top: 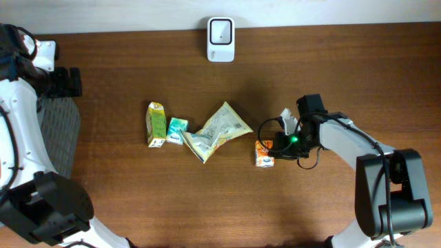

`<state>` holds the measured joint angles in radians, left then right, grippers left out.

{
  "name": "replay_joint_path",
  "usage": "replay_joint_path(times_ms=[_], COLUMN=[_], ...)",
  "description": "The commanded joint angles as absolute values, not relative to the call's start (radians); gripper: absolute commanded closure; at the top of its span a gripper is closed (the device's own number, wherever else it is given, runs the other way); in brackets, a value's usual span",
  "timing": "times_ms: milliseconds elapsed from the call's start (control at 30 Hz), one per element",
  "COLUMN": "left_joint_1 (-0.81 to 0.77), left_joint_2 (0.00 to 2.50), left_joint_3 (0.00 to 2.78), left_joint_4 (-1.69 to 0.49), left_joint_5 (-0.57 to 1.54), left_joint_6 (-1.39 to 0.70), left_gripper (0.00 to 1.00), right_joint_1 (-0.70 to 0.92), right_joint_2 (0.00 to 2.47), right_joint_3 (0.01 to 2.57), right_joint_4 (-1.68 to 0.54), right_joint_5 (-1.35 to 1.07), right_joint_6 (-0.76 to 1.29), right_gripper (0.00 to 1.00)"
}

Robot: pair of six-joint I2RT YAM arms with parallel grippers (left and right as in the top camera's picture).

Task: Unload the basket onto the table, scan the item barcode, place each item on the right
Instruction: 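Lift the orange box and hold it over the scanner window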

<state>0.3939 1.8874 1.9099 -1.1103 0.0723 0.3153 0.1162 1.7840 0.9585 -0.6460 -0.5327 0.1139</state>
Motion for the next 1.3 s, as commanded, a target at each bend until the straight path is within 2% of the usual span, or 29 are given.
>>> replay_joint_path(times_ms=[0,100,200,367,433,500,600,633,733,1067,1267], left_joint_1=[0.396,0.396,0.396,0.396,0.396,0.396,0.396,0.396,0.396,0.396,0.396], left_joint_2=[1.890,1.890,1.890,1.890,1.890,1.890,1.890,1.890,1.890,1.890,1.890], left_joint_3=[1.905,1.905,1.905,1.905,1.905,1.905,1.905,1.905,1.905,1.905,1.905], left_joint_4=[-1.111,-1.111,-1.111,-1.111,-1.111,-1.111,-1.111,-1.111,-1.111,-1.111,-1.111], left_joint_5=[0.083,0.083,0.083,0.083,0.083,0.083,0.083,0.083,0.083,0.083,0.083], left_joint_6=[0.331,0.331,0.331,0.331,0.331,0.331,0.331,0.331,0.331,0.331,0.331], left_gripper=[0.01,0.01,0.01,0.01,0.01,0.01,0.01,0.01,0.01,0.01,0.01], right_joint_1=[0.113,0.060,0.006,-0.035,-0.034,-0.034,-0.035,-0.035,-0.034,-0.034,-0.033], right_joint_2=[1.738,1.648,1.599,1.622,1.633,1.657,1.678,1.681,1.681,1.681,1.733], right_joint_3=[1.015,1.206,1.365,1.386,1.386,1.386,1.386,1.386,1.386,1.387,1.584], right_joint_4=[-0.739,-0.939,-0.971,-0.743,-0.652,-0.494,-0.219,-0.021,0.339,0.451,0.450], right_joint_5=[-0.545,-0.570,-0.803,-1.296,-1.404,-1.493,-1.504,-1.473,-1.449,-1.409,-1.493], right_joint_6=[0.113,0.093,0.039,0.023,0.043,0.152,0.421,0.603,0.927,1.165,1.187], right_gripper=[0.96,0.96,0.96,0.96,0.96,0.96,0.96,0.96,0.96,0.96,0.96])
